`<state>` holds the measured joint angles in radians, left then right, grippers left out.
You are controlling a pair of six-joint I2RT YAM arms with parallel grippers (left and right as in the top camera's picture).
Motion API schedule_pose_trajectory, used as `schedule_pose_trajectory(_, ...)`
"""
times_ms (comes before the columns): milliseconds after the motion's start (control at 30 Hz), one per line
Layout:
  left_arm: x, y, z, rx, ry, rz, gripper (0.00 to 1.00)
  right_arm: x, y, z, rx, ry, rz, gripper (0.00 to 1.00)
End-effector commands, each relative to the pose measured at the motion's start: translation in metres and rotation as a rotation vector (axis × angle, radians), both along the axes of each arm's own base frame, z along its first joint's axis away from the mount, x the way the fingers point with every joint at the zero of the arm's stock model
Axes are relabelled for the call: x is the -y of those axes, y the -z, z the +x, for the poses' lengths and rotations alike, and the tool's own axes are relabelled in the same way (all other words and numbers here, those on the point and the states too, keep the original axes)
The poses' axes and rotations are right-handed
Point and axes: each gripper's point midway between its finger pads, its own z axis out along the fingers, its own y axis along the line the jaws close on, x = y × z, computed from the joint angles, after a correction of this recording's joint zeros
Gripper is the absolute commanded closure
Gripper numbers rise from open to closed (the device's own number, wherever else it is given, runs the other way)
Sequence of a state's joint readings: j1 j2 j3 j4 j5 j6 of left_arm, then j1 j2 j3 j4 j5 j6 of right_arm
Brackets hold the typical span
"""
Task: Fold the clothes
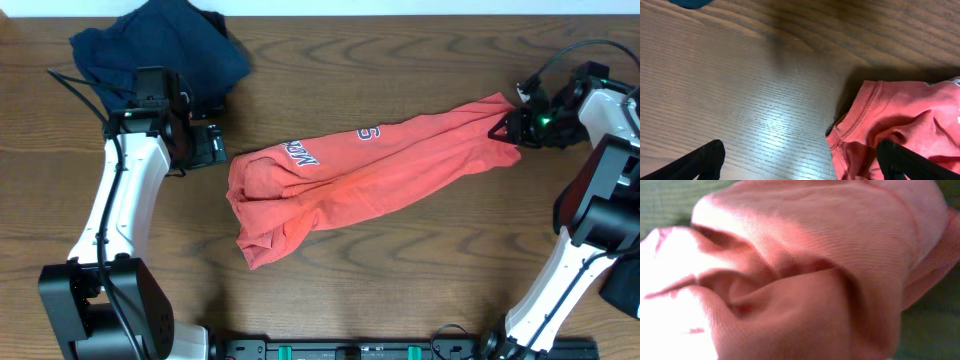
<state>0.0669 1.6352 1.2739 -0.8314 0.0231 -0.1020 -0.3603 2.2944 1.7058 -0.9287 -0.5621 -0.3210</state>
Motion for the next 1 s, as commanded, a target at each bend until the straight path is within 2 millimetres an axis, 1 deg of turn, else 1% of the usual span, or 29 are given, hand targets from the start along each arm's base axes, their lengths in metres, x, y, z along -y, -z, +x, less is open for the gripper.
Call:
schedule_pose_trajectory(0,-0.003,-0.001,-0.001,0.003,-0.016,-0.005,0.02,0.002,0.01,-0.002,-0.022,0.018,0.012,0.96)
schedule_pose_trajectory(33,-0.003,-0.001,-0.001,0.003,-0.017,-0.004,0.02,0.006,0.009,-0.002,-0.021,0.031,0.01,0.99)
schedule_pose_trajectory(133,-0.003,-0.001,-0.001,0.002,-0.017,-0.004,0.02,0.027,-0.003,0.002,-0.007,0.08,0.008,0.99)
schedule_pose_trajectory(233,-0.003,-0.001,-0.001,0.003,-0.017,-0.004,0.02,0.053,-0.033,0.009,0.03,0.13,0.034,0.99)
schedule_pose_trajectory(333,-0.003,-0.001,-0.001,0.004,-0.017,-0.004,0.02,0.075,-0.063,0.014,0.072,0.151,0.02,0.99)
schedule_pose_trajectory(400,-0.003,-0.001,-0.001,0.004,-0.017,-0.004,0.02,0.085,-0.082,0.016,0.094,0.151,0.008,0.99)
schedule_pose_trajectory(467,-0.003,-0.001,-0.001,0.004,-0.017,-0.004,0.02,0.088,-0.098,0.016,0.109,0.14,-0.001,0.99)
schedule_pose_trajectory(533,-0.003,-0.001,-0.001,0.004,-0.017,-0.004,0.02,0.084,-0.11,0.015,0.113,0.116,-0.005,0.99)
schedule_pose_trajectory(600,-0.003,-0.001,-0.001,0.004,-0.017,-0.004,0.02,0.075,-0.114,0.013,0.106,0.086,-0.002,0.99)
schedule_pose_trajectory(667,-0.003,-0.001,-0.001,0.004,-0.016,-0.005,0.02,0.063,-0.114,0.01,0.088,0.049,0.005,0.99)
schedule_pose_trajectory(733,-0.003,-0.001,-0.001,0.004,-0.017,-0.004,0.02,0.049,-0.112,0.007,0.06,0.017,0.017,0.99)
schedule_pose_trajectory(833,-0.003,-0.002,0.002,0.014,-0.017,-0.004,0.02,0.021,-0.11,0.001,0.02,-0.059,0.021,0.99)
schedule_pose_trajectory(967,-0.003,-0.003,0.005,0.029,-0.017,-0.003,0.02,-0.016,-0.106,-0.001,-0.028,-0.149,-0.004,0.99)
